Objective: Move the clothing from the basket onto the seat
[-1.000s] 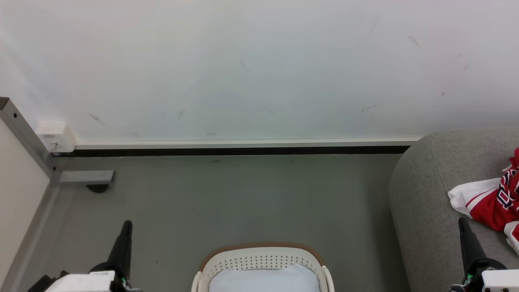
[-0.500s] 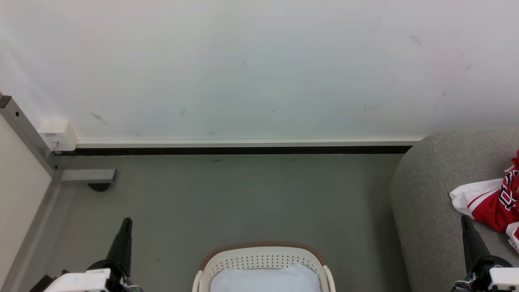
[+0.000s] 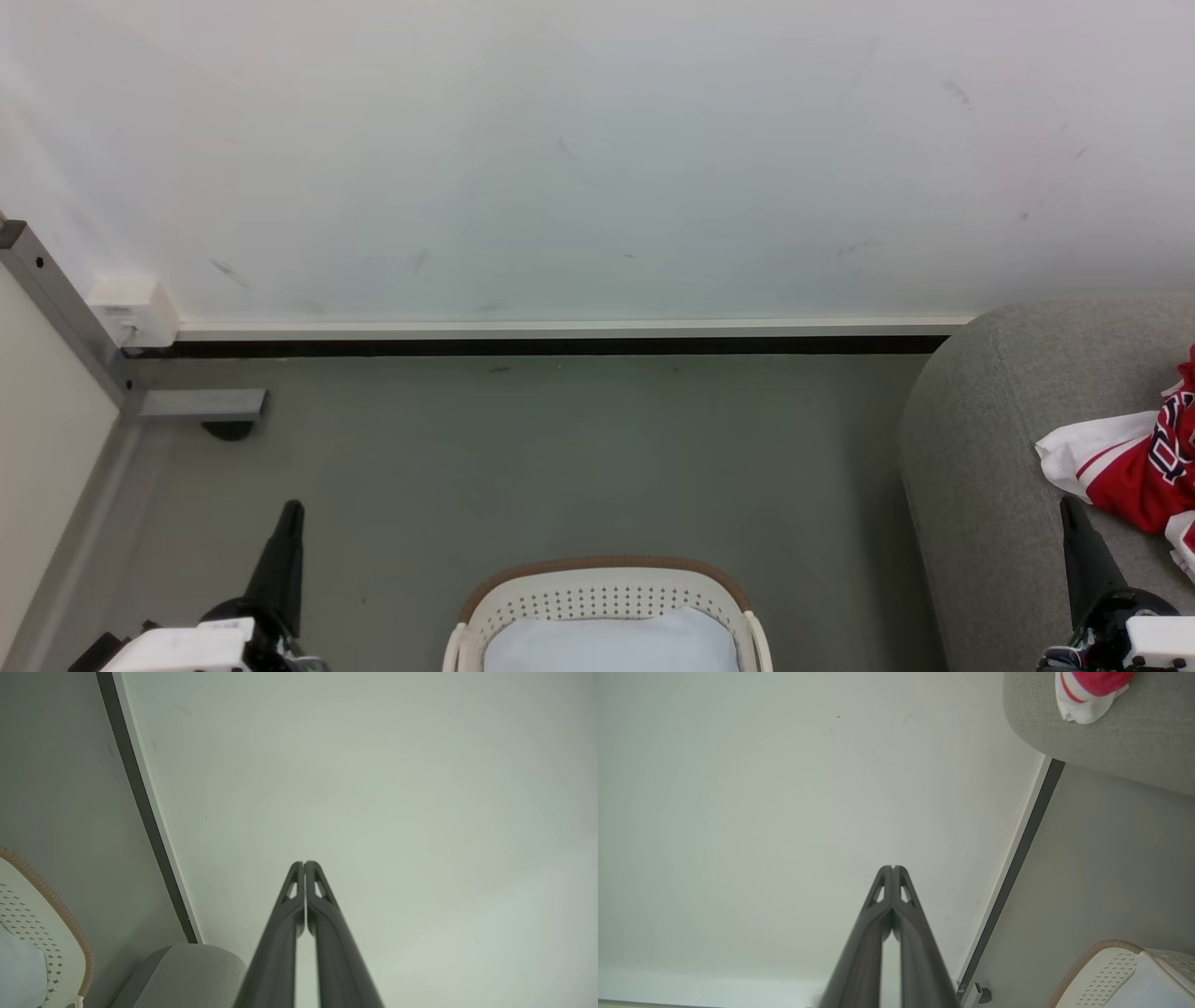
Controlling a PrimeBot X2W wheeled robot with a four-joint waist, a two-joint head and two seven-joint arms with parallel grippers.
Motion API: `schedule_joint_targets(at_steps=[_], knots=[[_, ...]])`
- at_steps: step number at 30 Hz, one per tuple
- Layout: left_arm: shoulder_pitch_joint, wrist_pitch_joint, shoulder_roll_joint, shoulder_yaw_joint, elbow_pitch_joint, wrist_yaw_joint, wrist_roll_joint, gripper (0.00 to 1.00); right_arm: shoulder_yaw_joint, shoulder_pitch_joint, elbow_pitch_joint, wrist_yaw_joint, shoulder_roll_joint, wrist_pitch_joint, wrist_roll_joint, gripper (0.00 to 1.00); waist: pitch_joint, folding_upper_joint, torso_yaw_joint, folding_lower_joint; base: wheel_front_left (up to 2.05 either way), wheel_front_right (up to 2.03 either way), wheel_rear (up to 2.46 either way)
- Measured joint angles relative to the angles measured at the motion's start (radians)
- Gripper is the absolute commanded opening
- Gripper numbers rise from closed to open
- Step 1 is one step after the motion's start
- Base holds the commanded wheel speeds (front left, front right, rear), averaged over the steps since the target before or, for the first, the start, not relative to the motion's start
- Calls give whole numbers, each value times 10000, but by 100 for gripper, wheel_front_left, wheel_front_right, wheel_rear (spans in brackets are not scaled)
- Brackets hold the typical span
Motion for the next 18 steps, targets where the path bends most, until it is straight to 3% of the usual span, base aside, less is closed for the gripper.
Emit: schedule_joint_targets(at_steps=[18], knots=[[-1, 0, -2, -2, 0, 0, 0, 0, -65, -3, 2, 0, 56, 56, -44, 0, 0, 0, -1, 0, 0, 0, 0]])
